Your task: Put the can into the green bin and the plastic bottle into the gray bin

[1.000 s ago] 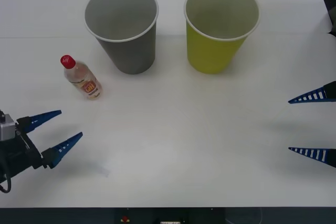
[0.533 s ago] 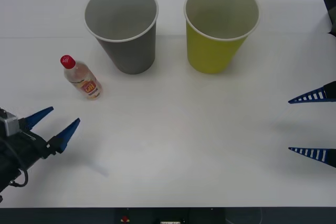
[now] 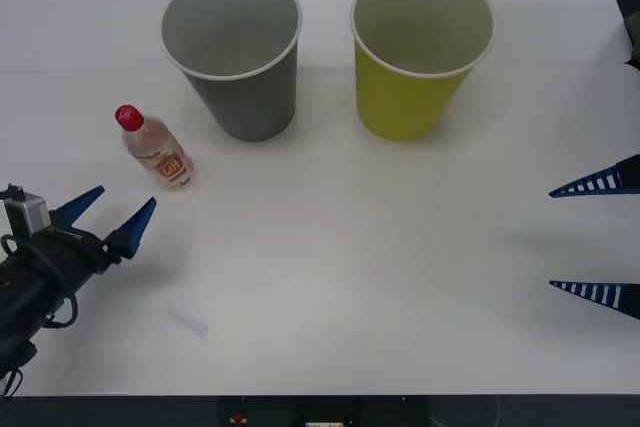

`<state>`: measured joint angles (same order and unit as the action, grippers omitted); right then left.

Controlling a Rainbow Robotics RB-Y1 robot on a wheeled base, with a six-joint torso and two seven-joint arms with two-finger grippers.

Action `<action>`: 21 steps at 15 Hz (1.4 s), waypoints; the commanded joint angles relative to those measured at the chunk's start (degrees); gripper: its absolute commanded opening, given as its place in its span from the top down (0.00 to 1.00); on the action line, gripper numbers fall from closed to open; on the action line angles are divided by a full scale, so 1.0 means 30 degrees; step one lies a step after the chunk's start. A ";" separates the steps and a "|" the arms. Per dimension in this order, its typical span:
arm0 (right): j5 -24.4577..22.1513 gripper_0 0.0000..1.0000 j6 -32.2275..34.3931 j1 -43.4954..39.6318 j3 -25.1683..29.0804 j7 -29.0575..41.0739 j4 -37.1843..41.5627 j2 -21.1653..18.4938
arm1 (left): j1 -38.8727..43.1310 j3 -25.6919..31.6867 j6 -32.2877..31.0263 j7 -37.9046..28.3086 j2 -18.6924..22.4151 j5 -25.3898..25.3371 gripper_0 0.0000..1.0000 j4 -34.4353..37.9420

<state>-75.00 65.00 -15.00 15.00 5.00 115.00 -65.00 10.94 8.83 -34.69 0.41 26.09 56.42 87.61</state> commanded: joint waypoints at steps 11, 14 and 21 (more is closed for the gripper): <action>0.0000 0.00 0.0000 0.0000 0.0000 0.0000 0.0000 0.0000 | -0.3472 -0.2738 0.4329 -0.0254 0.0003 0.0352 0.00 -0.1370; 0.0000 0.00 0.0000 0.0000 0.0000 0.0000 0.0000 0.0000 | -0.4322 -0.3148 0.4856 -0.0400 0.0003 0.0293 0.00 -0.2044; 0.0000 0.00 0.0000 0.0000 0.0000 0.0000 0.0000 0.0000 | -0.4849 -0.3353 0.4885 -0.0547 0.0003 0.0147 0.00 -0.2571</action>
<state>-75.00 65.00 -15.00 15.00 5.00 115.00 -65.00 -3.54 -1.10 -20.03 -1.22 26.10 57.11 79.88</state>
